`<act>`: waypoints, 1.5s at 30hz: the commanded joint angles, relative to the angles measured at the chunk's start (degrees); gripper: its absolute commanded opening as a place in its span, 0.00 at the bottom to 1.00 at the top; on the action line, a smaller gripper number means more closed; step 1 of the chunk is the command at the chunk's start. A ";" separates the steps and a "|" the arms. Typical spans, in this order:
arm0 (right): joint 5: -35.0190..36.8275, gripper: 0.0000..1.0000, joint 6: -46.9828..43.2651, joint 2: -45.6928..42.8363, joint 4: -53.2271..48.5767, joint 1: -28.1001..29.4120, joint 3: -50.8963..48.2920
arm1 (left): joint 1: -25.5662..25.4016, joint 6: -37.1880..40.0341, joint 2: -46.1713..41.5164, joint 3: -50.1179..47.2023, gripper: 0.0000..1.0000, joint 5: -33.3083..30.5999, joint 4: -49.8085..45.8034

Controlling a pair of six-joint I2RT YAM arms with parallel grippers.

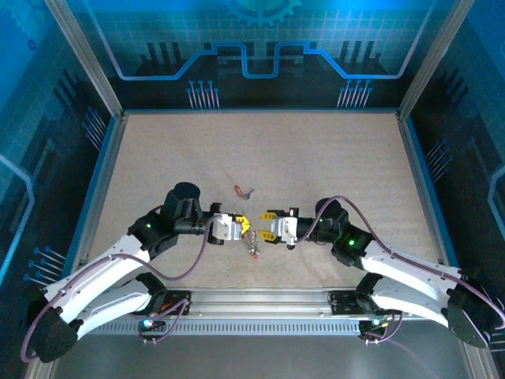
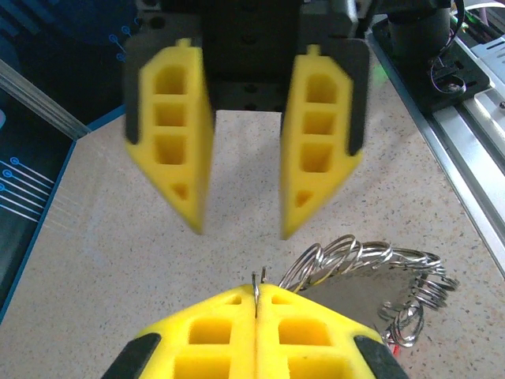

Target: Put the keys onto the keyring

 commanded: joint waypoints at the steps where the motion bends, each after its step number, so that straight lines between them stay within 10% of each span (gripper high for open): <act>1: 8.67 0.42 8.69 1.01 4.43 -3.62 0.89 | -0.22 0.68 -1.85 -0.36 0.00 -0.94 1.43; 5: 12.03 0.45 18.23 3.80 6.16 -7.59 2.78 | -0.18 1.11 -2.87 -0.32 0.00 -2.11 0.06; 10: -11.80 0.40 4.73 6.38 7.01 -5.81 4.35 | -0.20 1.11 -3.81 -0.20 0.00 -2.40 -1.01; 45: -11.07 0.27 -5.25 7.52 -2.92 -1.83 5.93 | -0.22 -2.82 -3.59 -2.40 0.00 0.19 7.00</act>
